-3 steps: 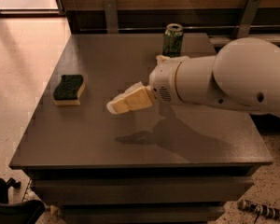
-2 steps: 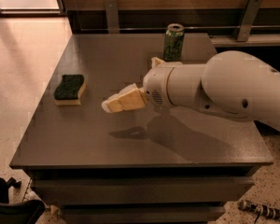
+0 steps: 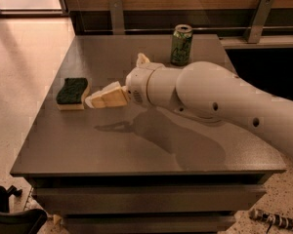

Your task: Pick sponge

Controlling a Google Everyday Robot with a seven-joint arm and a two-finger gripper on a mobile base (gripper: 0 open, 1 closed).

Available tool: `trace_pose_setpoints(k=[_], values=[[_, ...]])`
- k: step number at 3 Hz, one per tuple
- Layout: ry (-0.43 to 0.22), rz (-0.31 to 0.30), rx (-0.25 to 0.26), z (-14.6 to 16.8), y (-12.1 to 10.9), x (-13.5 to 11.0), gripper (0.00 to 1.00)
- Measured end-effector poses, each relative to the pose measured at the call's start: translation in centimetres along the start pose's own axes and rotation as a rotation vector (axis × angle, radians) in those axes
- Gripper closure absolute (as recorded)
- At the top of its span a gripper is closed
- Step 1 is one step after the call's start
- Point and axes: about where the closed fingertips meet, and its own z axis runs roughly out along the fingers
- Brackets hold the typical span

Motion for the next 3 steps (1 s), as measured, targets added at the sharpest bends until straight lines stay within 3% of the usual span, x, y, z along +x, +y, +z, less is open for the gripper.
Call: trace_pose_setpoints(k=[1,2,3], values=[[-0.075,0.002,-0.045,4.9,1.5,-1.1,0.0],[-0.136,0.033,-0.091,7.9,3.7,-1.5,0.0],[-0.155,0.068,-0.128,10.6,6.4,-1.1,0.0]])
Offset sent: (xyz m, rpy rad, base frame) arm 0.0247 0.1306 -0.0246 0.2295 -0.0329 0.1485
